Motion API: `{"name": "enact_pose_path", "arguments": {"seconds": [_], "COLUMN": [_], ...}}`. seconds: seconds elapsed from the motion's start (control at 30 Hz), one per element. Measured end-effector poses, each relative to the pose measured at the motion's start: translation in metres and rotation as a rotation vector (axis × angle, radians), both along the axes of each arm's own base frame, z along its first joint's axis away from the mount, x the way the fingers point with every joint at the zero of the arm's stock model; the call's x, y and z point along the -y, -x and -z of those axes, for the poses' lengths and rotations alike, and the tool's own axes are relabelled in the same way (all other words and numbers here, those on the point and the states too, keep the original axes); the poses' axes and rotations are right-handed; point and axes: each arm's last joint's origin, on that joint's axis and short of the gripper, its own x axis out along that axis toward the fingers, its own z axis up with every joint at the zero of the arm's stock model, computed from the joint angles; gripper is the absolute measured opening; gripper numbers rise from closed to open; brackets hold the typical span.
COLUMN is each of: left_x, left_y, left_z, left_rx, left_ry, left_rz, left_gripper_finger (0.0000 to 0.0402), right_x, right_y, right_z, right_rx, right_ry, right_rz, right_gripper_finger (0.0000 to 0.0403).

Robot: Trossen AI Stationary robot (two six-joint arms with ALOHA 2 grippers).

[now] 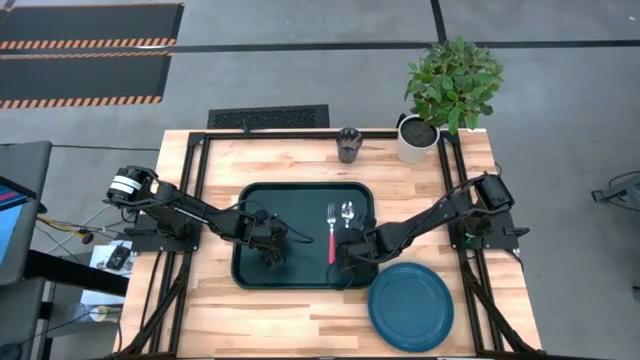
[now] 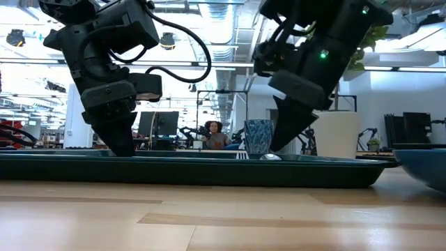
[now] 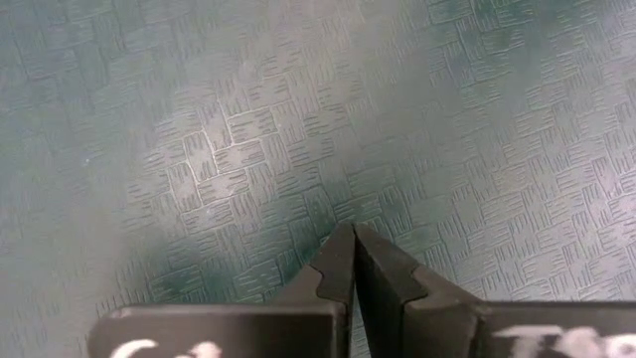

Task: Pick and place plate/cup/fork/spoon on tray
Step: Adjust the yellow spoon on the black serving tray

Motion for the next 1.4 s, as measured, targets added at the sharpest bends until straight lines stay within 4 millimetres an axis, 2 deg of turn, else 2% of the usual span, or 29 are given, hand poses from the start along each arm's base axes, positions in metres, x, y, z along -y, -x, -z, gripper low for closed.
{"name": "enact_pose_path", "arguments": {"seconds": [0.2,0.4,0.7,1.4], "left_x": [0.0,0.0,0.0,0.0], "left_y": [0.0,0.0,0.0,-0.002], "left_z": [0.0,0.0,0.0,-0.001], "left_rx": [0.0,0.0,0.005,0.02], "left_ry": [-0.002,-0.003,-0.007,-0.006], "left_rz": [-0.001,-0.002,-0.006,-0.009], "left_gripper_finger": [0.0,0.0,0.0,0.0], "right_x": [-0.002,-0.007,-0.013,-0.021], "right_y": [0.001,-0.002,0.005,0.005], "right_z": [0.0,0.008,0.016,0.015], "right_rx": [-0.003,-0.011,-0.037,-0.022], "right_ry": [0.007,0.012,0.014,-0.009], "right_rz": [-0.016,-0.034,-0.048,-0.071], "right_gripper_finger": [0.0074,0.0074,0.0074,0.0074]}}
